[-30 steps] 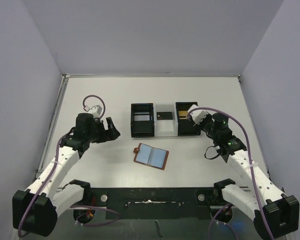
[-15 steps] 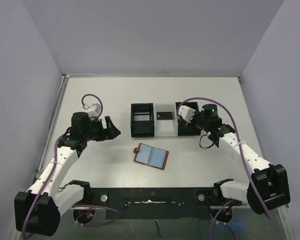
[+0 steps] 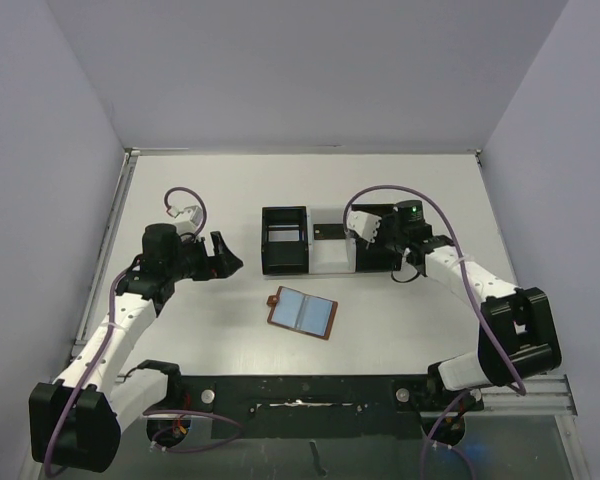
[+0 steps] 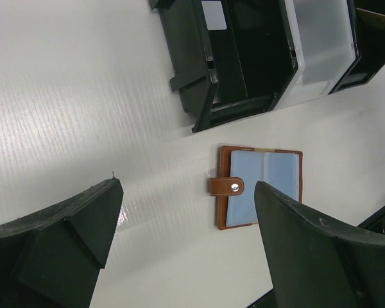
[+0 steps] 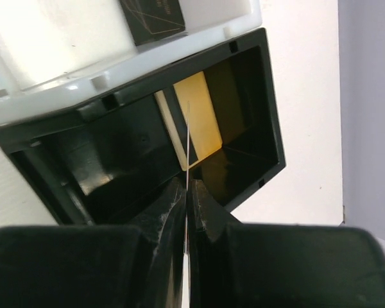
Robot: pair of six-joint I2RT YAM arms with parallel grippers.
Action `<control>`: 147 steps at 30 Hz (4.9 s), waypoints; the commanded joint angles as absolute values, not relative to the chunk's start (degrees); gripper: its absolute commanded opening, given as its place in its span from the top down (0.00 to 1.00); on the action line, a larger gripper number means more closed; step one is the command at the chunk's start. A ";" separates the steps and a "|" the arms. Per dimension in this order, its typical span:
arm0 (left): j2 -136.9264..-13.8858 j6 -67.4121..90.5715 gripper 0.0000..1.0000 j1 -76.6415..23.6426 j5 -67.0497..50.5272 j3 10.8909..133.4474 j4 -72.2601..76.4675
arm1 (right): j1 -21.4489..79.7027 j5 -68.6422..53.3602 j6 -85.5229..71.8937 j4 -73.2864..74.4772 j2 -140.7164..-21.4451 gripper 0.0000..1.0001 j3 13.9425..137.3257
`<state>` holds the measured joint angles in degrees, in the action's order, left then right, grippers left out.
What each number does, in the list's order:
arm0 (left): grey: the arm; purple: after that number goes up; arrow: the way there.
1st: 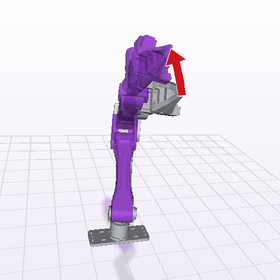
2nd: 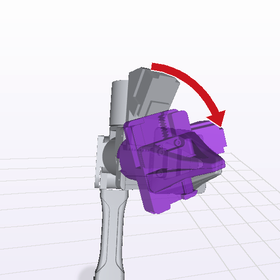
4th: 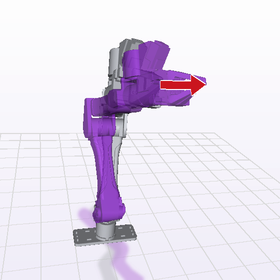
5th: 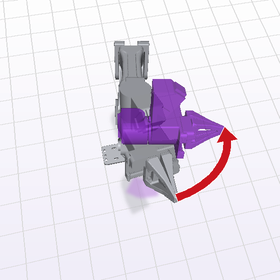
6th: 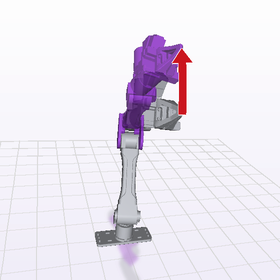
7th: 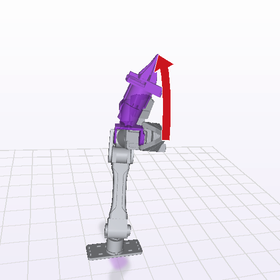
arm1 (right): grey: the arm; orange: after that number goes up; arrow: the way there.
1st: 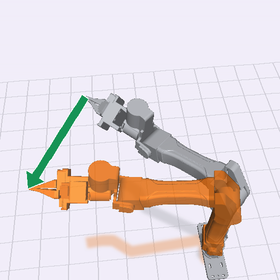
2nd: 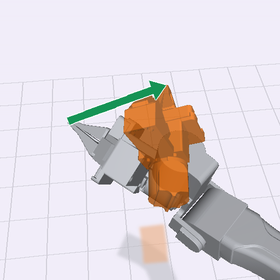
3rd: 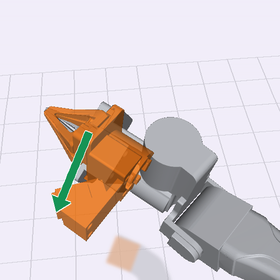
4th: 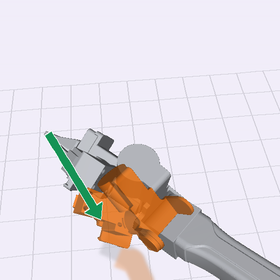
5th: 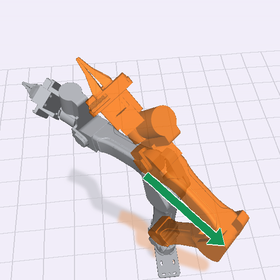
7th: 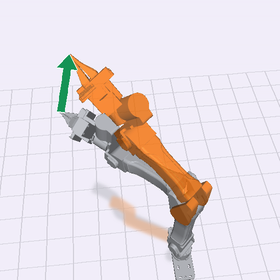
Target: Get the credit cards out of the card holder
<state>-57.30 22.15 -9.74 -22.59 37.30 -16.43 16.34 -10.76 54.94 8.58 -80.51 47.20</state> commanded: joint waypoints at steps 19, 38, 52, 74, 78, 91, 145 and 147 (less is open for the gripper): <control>-58.66 19.62 0.17 -10.62 -25.64 38.00 -14.10 | 14.80 -14.47 65.62 3.03 -98.34 1.00 61.28; -60.78 19.10 0.17 -10.81 -25.44 38.75 -15.18 | 14.56 -18.06 65.73 12.72 -103.37 0.83 66.04; -61.09 18.90 0.17 -10.82 -25.60 39.02 -15.46 | 12.90 -18.96 63.96 16.70 -104.25 0.70 67.61; -60.50 20.77 0.17 -11.02 -24.22 38.93 -14.73 | 13.82 -8.63 38.95 -11.17 -81.35 0.44 56.43; -61.15 21.53 0.17 -12.51 -26.63 38.79 -13.88 | 15.86 -5.02 20.26 -12.20 -72.34 0.37 53.26; -60.45 22.53 0.17 -14.29 -28.74 37.88 -12.49 | 15.85 2.29 -34.04 0.40 -47.58 0.02 38.05; -83.85 37.67 0.78 -40.16 -20.61 32.61 3.67 | 46.31 0.23 -70.76 1.05 -79.43 0.79 32.88; -83.98 37.70 0.79 -40.25 -20.72 32.63 3.86 | 46.28 -0.18 -70.54 0.73 -79.38 0.85 33.04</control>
